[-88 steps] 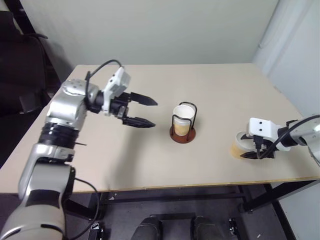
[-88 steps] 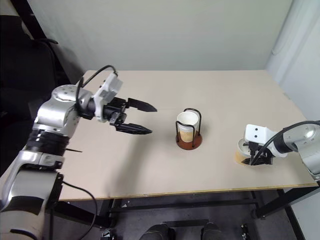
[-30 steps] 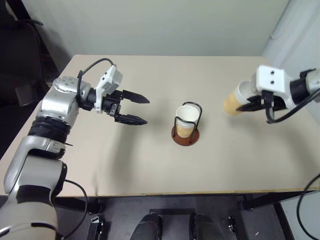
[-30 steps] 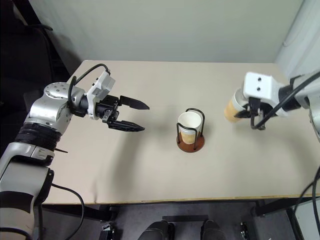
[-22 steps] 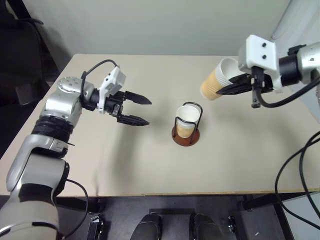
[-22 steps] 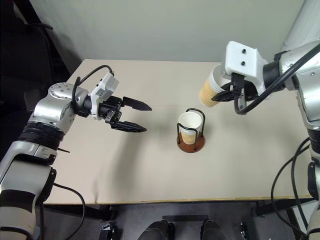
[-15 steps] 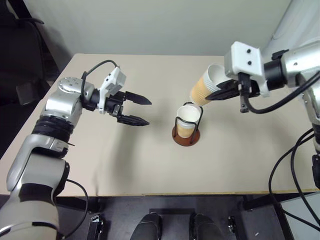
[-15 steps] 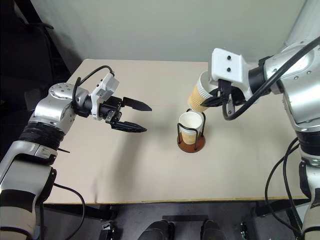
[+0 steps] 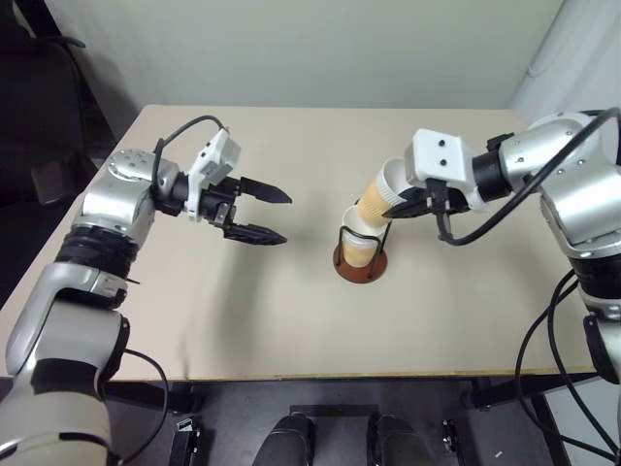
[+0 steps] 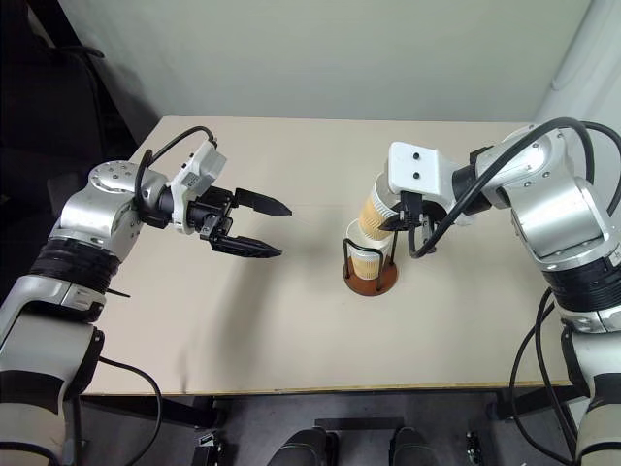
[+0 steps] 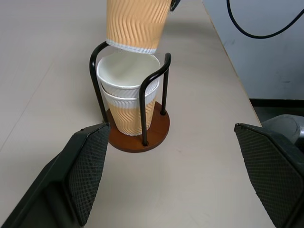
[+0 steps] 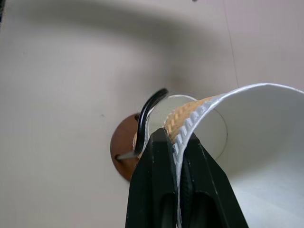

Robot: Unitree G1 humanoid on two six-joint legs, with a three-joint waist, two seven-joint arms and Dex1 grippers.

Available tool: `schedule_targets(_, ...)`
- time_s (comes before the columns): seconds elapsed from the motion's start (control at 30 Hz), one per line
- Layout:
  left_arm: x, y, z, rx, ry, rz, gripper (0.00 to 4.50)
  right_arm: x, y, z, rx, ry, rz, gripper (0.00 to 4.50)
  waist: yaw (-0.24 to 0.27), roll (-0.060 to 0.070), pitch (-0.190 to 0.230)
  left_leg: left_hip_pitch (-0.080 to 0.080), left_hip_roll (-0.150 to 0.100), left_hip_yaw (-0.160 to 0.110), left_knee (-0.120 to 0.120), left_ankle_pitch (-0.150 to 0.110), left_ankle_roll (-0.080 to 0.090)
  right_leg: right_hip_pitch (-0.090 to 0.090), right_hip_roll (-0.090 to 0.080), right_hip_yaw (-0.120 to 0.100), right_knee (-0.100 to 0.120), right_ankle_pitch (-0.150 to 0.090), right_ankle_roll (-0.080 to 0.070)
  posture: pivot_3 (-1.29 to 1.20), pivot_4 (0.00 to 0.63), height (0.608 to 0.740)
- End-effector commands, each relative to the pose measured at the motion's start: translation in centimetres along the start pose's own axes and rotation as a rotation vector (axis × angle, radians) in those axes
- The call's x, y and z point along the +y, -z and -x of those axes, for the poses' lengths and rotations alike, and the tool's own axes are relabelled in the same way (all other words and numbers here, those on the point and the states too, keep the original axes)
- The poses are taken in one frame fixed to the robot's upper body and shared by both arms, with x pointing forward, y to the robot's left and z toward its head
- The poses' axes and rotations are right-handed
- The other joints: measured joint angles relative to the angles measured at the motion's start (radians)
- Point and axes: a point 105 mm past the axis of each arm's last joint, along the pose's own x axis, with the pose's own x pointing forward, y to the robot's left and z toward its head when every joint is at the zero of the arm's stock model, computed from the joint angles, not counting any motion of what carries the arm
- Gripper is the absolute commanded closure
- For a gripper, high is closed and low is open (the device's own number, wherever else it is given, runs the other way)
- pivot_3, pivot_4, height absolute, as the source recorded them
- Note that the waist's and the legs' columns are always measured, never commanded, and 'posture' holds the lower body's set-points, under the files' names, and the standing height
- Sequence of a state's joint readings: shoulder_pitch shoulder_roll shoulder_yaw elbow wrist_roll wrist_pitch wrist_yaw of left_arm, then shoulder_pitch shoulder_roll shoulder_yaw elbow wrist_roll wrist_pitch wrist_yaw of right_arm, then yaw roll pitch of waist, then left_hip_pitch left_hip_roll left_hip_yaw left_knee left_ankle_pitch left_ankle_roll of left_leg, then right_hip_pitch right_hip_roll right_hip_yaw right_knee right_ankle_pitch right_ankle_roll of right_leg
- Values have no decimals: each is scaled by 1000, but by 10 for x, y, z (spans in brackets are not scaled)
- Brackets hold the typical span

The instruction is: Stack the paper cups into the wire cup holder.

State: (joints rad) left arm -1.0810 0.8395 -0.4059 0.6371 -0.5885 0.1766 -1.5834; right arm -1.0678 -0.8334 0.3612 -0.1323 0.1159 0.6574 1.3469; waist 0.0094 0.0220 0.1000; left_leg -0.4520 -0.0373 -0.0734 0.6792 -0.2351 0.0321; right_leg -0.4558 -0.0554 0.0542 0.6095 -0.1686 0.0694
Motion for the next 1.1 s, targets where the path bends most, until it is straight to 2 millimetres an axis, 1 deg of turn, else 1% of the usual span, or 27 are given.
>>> schedule_targets(0.03, -4, -12, 5, -19, 24, -41, 0, -4, -3, 3, -1, 27, 34, 4441, 0, 0, 0, 0, 0, 0, 0, 0, 0, 0, 0, 0, 0, 0, 0, 0, 150, 740)
schedule_targets(0.5, -6, -12, 7, -19, 25, -35, 0, 6, 2, -16, 5, -24, 42, 4441, 0, 0, 0, 0, 0, 0, 0, 0, 0, 0, 0, 0, 0, 0, 0, 0, 150, 740)
schedule_targets(0.87, -7, -11, 8, -17, 22, -30, 0, 3, 10, -21, 46, -14, 78, 4441, 0, 0, 0, 0, 0, 0, 0, 0, 0, 0, 0, 0, 0, 0, 0, 0, 150, 740)
schedule_targets(0.97, -7, -11, 8, -17, 22, -29, 0, 3, 4, -22, 16, -18, 54, 3904, -1, 0, 0, 0, 0, 0, 0, 0, 0, 0, 0, 0, 0, 0, 0, 0, 150, 740)
schedule_targets(1.1, -7, -10, 7, -15, 23, -27, 0, 1, -4, -20, -33, -15, 12, 2502, -1, 0, 0, 0, 0, 0, 0, 0, 0, 0, 0, 0, 0, 0, 0, 0, 150, 740)
